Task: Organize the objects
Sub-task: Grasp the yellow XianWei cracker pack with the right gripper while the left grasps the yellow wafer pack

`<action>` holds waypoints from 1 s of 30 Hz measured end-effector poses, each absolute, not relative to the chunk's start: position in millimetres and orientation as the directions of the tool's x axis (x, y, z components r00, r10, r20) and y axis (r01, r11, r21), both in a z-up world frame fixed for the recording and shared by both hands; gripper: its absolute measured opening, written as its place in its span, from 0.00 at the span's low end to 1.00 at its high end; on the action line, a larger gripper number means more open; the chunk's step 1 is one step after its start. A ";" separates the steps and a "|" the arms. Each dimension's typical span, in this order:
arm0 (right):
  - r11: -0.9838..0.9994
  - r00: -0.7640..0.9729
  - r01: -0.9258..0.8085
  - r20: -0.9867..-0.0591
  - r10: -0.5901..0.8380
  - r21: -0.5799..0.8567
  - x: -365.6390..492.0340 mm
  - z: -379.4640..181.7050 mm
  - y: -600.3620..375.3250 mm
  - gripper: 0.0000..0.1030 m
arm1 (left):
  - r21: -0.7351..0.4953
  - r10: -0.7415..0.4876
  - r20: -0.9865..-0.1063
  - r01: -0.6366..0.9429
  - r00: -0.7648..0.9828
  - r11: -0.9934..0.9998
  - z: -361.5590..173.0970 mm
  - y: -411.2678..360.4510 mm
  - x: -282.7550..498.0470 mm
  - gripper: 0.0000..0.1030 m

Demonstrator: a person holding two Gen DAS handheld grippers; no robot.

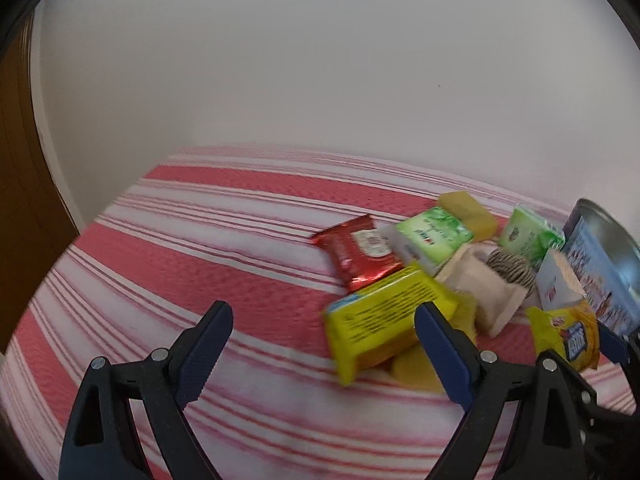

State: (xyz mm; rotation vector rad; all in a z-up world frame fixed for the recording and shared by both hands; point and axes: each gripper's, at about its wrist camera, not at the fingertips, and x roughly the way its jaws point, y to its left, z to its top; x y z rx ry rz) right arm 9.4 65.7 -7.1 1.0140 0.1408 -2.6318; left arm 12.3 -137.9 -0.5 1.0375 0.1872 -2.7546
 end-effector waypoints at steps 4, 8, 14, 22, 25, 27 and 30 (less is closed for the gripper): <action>-0.951 -0.760 0.309 -0.602 -0.243 -0.007 16.8 1.2 75.7 0.70 | -0.103 -0.108 -0.693 0.246 -0.713 -0.964 -3.9 -127.7 -8.6 0.91; -0.960 -0.801 0.278 -0.559 -0.213 -0.032 19.7 6.7 79.3 0.70 | -0.146 -0.104 -0.730 0.302 -0.675 -0.942 -9.8 -124.8 -30.3 0.91; -0.961 -0.809 0.273 -0.549 -0.210 -0.036 21.0 10.9 85.2 0.70 | -0.175 -0.095 -0.782 0.362 -0.617 -0.916 -27.1 -129.6 -40.4 0.91; -0.965 -0.802 0.263 -0.558 -0.213 -0.010 17.9 8.4 89.3 0.70 | -0.196 -0.095 -0.770 0.375 -0.631 -0.906 -32.8 -135.3 -39.6 0.85; -0.965 -0.803 0.262 -0.558 -0.211 -0.013 17.9 7.1 89.8 0.70 | -0.194 -0.098 -0.754 0.362 -0.650 -0.912 -32.0 -132.9 -37.1 0.73; -0.966 -0.806 0.260 -0.555 -0.208 -0.015 18.2 7.2 89.7 0.70 | -0.199 -0.090 -0.747 0.351 -0.659 -0.915 -31.8 -130.9 -35.3 0.72; -0.966 -0.814 0.260 -0.541 -0.213 -0.010 19.6 8.7 91.8 0.70 | -0.231 -0.064 -0.735 0.337 -0.675 -0.913 -31.6 -131.2 -31.0 0.71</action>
